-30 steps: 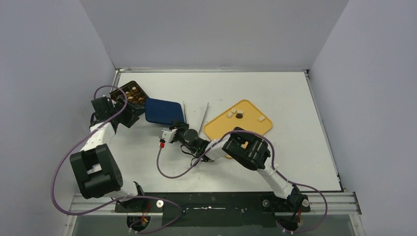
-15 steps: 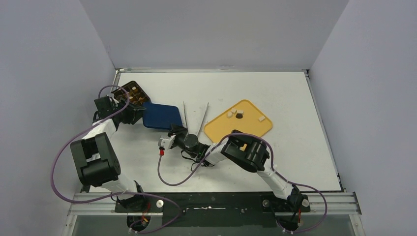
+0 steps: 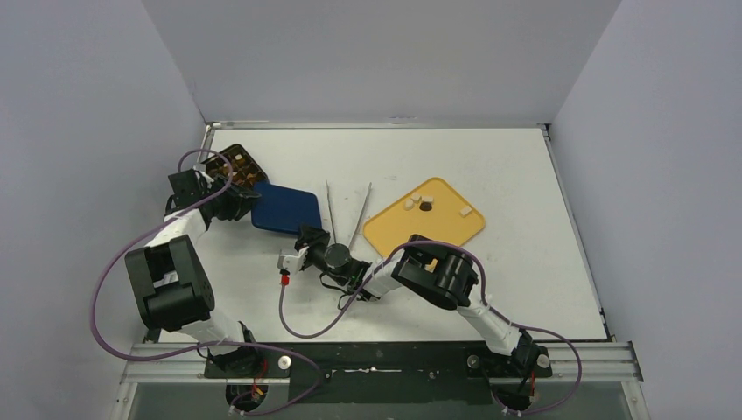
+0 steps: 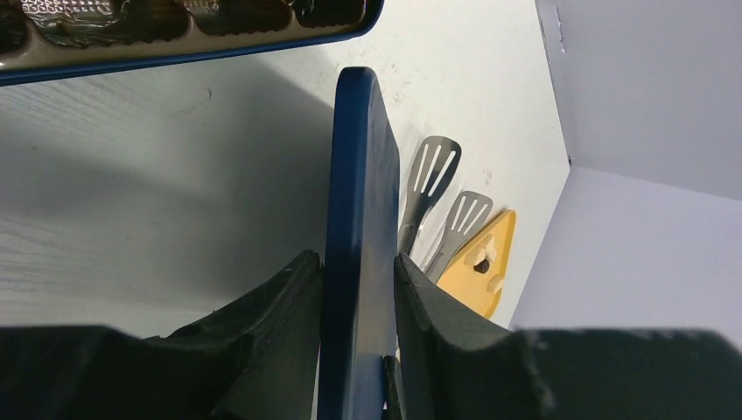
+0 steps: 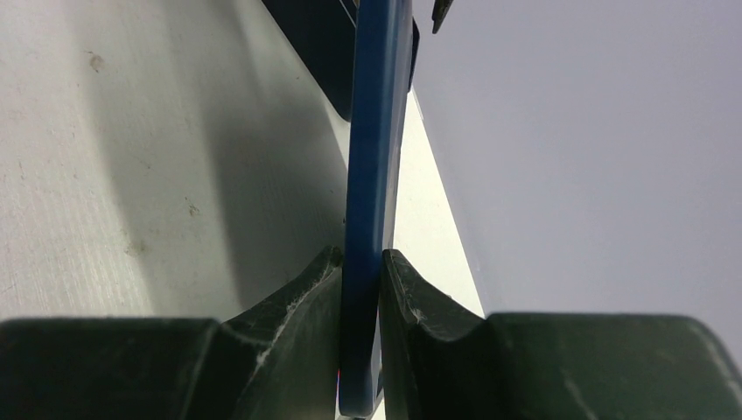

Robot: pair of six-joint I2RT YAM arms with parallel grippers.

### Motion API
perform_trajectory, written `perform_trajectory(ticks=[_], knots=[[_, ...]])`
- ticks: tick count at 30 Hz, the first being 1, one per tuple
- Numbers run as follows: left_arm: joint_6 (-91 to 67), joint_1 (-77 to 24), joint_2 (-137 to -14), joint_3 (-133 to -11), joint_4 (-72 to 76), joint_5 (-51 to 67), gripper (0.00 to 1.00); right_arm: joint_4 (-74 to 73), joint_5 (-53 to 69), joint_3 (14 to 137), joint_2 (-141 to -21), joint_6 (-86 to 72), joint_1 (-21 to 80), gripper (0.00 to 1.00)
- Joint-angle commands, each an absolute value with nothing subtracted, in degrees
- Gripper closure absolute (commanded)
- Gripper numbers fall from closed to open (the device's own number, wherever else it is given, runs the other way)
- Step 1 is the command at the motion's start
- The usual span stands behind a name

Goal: Pack the chocolate
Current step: Pick up the box lid from the center of the board, then adjust the box lid.

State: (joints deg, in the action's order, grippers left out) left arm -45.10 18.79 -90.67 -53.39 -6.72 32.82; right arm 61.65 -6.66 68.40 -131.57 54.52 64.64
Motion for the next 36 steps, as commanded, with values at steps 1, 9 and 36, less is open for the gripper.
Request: perform_trajectory(ticks=[1,9,36], knots=[[-42.9,18.4,-91.2,-54.0,-6.9,34.4,0.72,64.8,-5.3,69.7,-128.4,55.4,65.7,0.80],[-45.6,18.9,-88.4,-56.7,-5.1,36.1,1.00,64.3,-6.1,69.5,-127.0,56.0,66.3,0.71],[-71.3,25.0,-93.4,-59.8,47.4,43.9,1.00,71.3,-17.3,47.3,-100.5,42.5,66.2,0.00]])
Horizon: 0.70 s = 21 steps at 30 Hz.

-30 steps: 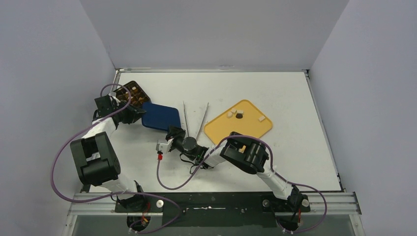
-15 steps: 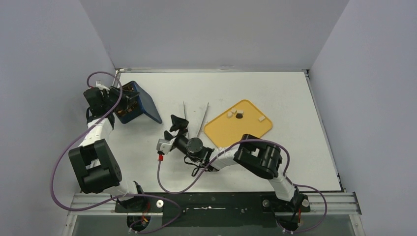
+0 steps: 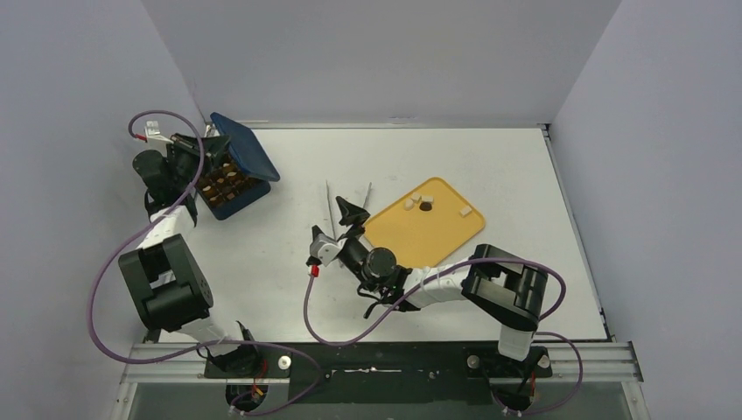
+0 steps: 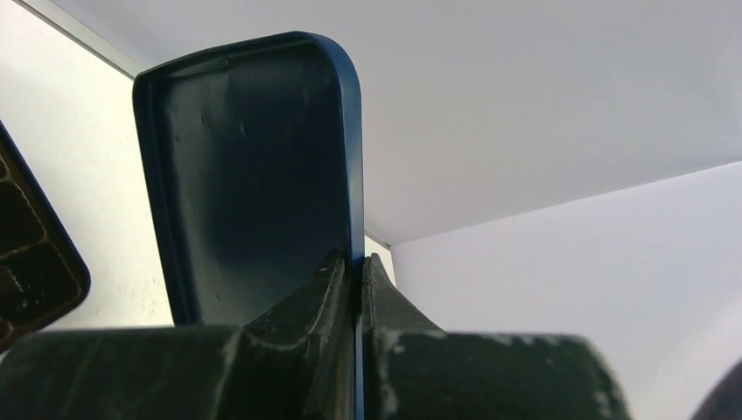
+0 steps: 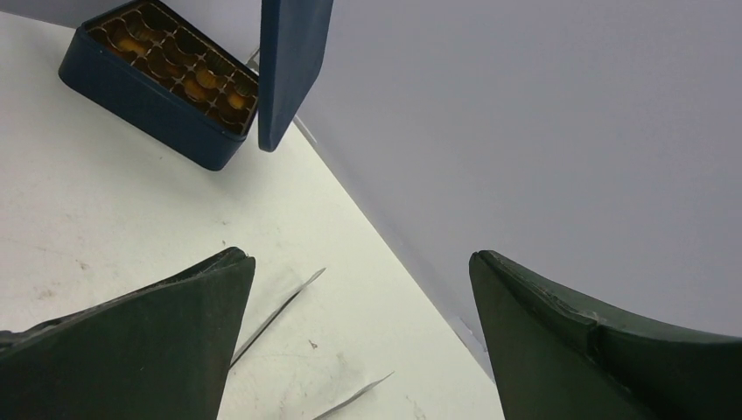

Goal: Pack the chocolate
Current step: Adjust the box lid.

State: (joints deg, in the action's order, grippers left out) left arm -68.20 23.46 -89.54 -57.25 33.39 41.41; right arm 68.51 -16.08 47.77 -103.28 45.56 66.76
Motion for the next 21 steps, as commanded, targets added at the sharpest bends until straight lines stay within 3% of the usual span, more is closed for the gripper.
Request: perform_trajectory(ticks=[1,9,21], knots=[[-71.6,25.3,-94.8,-60.0,48.5,44.6,1.00,71.2,-17.3,47.4,-100.3,42.5,66.2,0.00],[-71.2,29.5,-101.1,-58.9,53.6,47.2,1.00,70.2,-17.1,47.6,-99.7,42.5,66.0,0.00],[-56.6,36.6,-104.7,-59.3,33.7,44.6,1.00,69.5,-17.1,48.0,-100.1,41.4,63.7,0.00]])
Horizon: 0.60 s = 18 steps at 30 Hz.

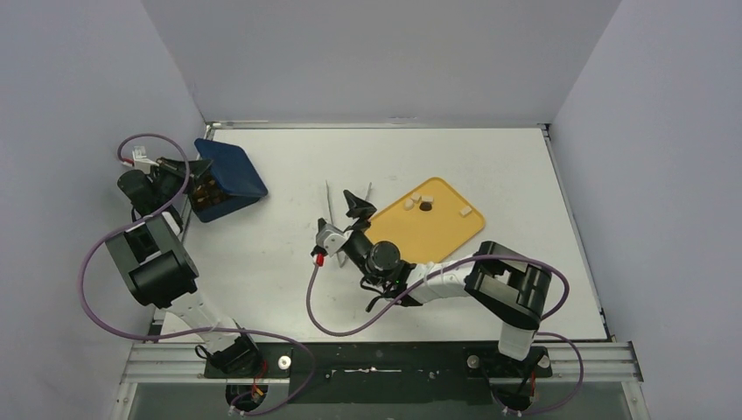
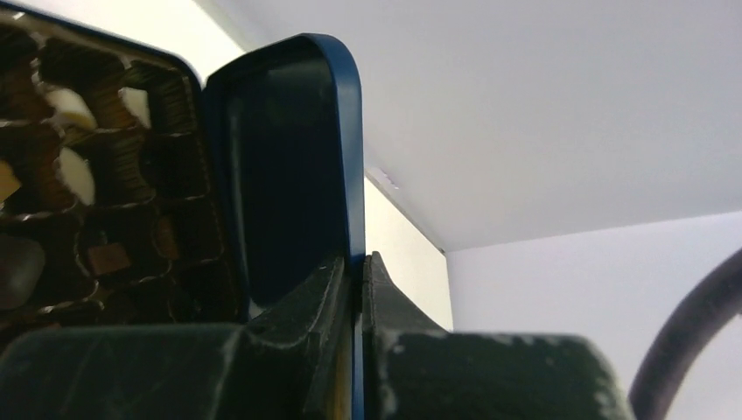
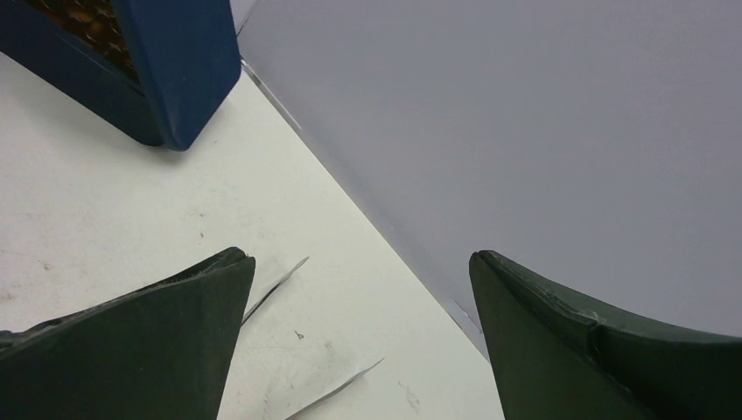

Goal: Pack the chocolate
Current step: Adjust the box lid.

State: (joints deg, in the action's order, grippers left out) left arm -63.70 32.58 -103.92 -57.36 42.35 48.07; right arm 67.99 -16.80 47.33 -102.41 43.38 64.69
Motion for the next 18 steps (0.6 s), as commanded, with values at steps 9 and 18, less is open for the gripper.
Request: perform_trajectory(ticks=[9,18], knots=[[-43.1,36.9,-104.9,-63.9,11.9,34.3,0.97,68.2,-16.3,48.6,-100.2,37.6,61.2,0.00],[-48.9,32.2,-97.4,-63.8,14.2,39.1,1.00,61.4,-10.0,51.1,-99.7,22.7,56.4,0.02]])
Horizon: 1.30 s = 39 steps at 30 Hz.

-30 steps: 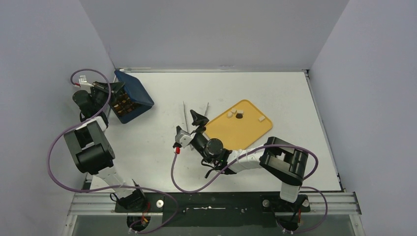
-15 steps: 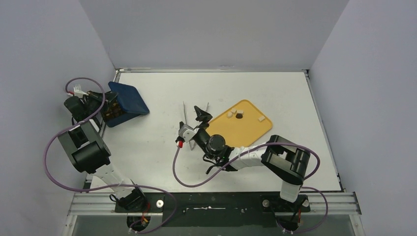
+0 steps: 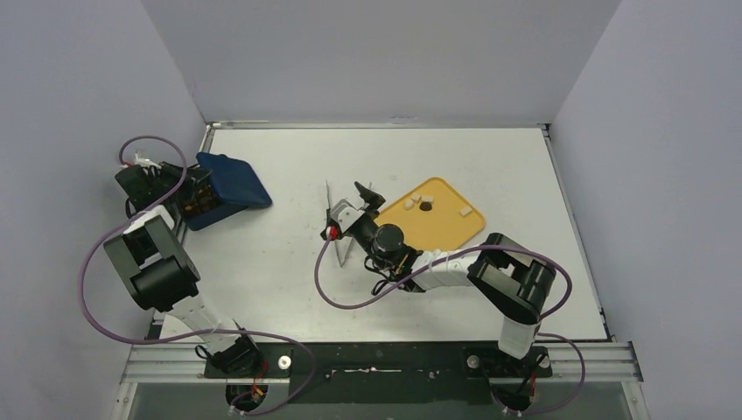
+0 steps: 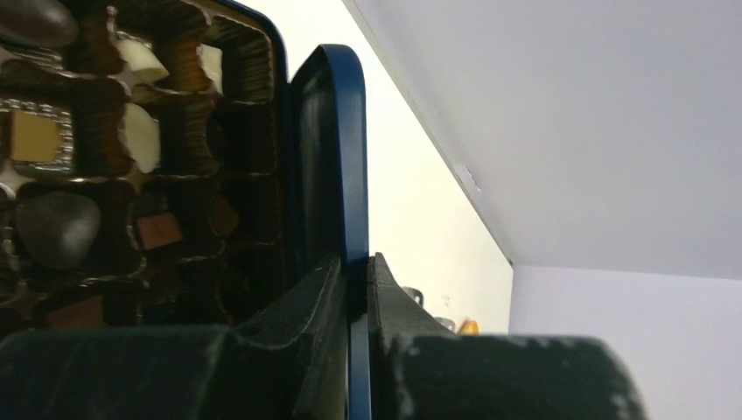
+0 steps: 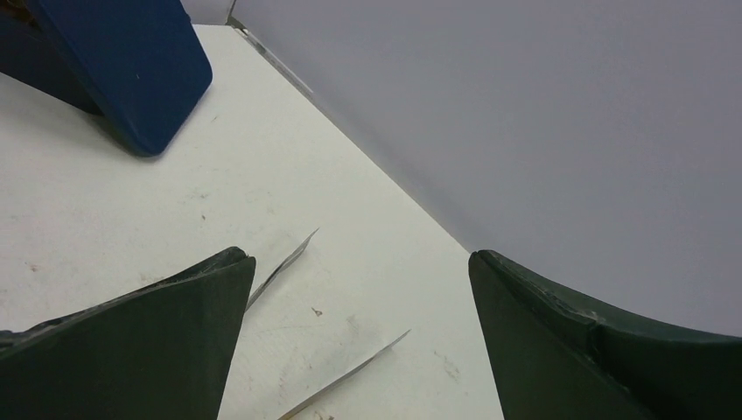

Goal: Pack the chocolate
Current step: Adjust the box lid.

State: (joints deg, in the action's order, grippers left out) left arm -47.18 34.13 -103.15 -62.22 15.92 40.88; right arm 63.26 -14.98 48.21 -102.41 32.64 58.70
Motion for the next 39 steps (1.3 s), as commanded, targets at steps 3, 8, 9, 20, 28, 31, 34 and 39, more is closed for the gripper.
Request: perform_trajectory(ticks=[3,8,9,20,28,31,34,39], knots=[[-52.1,29.4,-93.2,-64.6,14.8,39.7,1.00,59.7,-7.5,52.0,-99.0,20.4,55.7,0.03],[-51.6,23.9,-86.4,-67.9,9.3,38.4,1.00,57.0,-2.9,54.9,-97.7,19.5,55.5,0.07],[-51.9,23.1,-85.5,-68.3,8.7,38.3,1.00,56.3,-1.4,55.3,-97.6,19.3,55.5,0.09],[-59.2,11.9,-77.4,-65.3,11.2,38.9,1.00,57.6,3.0,62.8,-103.1,16.5,59.7,0.16],[-61.4,7.4,-73.9,-63.7,10.0,36.2,1.00,57.5,-6.4,69.8,-110.5,23.7,61.8,0.15],[-60.9,6.6,-73.5,-64.2,7.7,35.8,1.00,57.8,-9.6,72.4,-113.4,26.6,61.7,0.19],[-59.5,5.7,-73.3,-64.4,5.3,34.8,1.00,56.6,-11.3,75.8,-116.5,29.3,61.7,0.25],[-56.3,5.3,-73.6,-64.6,1.0,33.1,1.00,60.2,-15.1,77.6,-119.6,29.6,61.3,0.55]])
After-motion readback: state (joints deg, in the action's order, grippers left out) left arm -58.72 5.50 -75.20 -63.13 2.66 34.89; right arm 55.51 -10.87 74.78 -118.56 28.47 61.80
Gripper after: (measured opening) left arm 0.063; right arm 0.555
